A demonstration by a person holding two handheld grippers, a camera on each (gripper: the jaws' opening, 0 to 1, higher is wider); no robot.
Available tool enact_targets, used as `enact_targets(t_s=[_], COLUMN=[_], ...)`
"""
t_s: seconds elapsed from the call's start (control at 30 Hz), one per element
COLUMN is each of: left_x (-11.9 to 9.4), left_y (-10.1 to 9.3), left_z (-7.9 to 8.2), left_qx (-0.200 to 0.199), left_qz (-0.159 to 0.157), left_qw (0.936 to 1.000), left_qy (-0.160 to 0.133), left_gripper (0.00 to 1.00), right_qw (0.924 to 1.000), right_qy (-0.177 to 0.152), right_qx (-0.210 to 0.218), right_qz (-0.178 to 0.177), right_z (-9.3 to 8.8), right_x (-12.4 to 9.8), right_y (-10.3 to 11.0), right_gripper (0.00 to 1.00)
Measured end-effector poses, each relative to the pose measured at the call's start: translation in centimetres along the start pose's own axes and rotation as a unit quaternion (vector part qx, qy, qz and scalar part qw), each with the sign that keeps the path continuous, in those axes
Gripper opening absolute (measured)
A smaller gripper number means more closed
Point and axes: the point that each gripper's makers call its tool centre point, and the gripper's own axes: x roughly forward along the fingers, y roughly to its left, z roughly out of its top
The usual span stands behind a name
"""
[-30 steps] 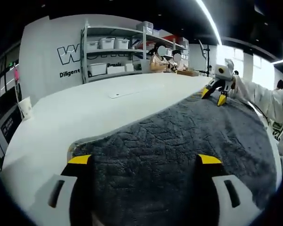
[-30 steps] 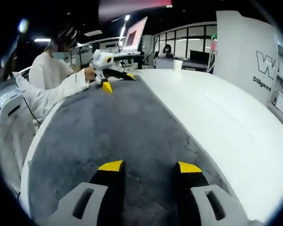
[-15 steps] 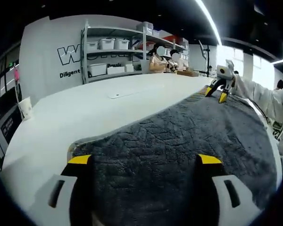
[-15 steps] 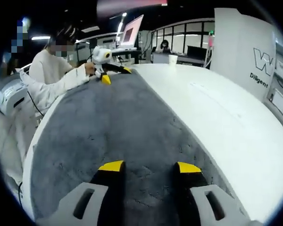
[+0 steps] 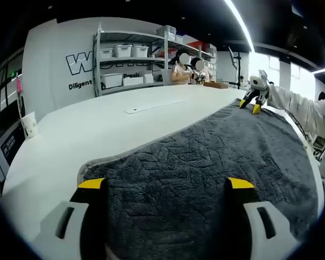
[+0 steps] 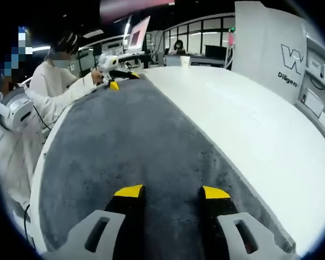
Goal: Open the folded towel by lifting each exposed corner and separating the folded layers until the towel lies flat within the target outline without major curled edges
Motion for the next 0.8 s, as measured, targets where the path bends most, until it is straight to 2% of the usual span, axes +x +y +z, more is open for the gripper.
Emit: enact_targets(t_s=[0.47,0.8], left_x=[0.0,0.1], left_y=[0.1,0.2], left_z=[0.1,0.1], left_qx=[0.0,-0.001], left_qz=[0.0,0.0], left_qw=[1.0,1.0], left_qy=[-0.001,-0.002], left_gripper=[0.88,0.88], right_qw=[0.9991,0.9981], right_qy=[0.029,0.032], right_qx=[0.012,0.028], right_qz=[-0.027,-0.044], right_z=[-2.5,-3.8], right_x=[-2.7,-4.2], right_y=[-1.9,-2.8], right_gripper=[0.38,0.4])
